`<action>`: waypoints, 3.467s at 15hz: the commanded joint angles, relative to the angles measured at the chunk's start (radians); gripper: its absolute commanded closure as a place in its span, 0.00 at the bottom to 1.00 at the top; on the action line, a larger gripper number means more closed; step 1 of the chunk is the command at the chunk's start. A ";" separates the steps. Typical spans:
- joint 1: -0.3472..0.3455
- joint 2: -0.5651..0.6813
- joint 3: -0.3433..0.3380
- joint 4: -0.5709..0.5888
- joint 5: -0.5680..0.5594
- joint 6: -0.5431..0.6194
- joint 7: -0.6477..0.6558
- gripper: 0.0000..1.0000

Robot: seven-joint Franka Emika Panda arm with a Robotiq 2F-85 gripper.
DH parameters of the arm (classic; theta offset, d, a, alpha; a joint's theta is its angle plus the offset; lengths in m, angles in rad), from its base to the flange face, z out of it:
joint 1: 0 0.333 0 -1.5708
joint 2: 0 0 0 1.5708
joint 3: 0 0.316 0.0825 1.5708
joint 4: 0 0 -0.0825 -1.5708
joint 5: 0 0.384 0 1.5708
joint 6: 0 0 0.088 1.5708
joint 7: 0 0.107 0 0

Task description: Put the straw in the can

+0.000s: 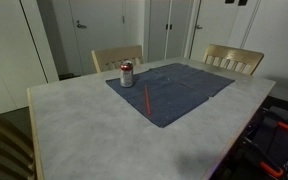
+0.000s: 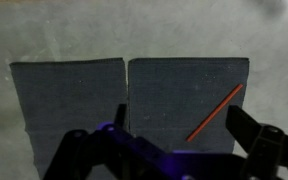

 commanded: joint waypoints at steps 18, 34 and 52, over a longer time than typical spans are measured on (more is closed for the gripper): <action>0.017 0.402 0.038 0.297 0.052 0.038 0.134 0.00; 0.066 0.708 0.065 0.294 0.276 0.399 0.402 0.00; 0.137 1.067 0.045 0.428 0.210 0.400 0.401 0.00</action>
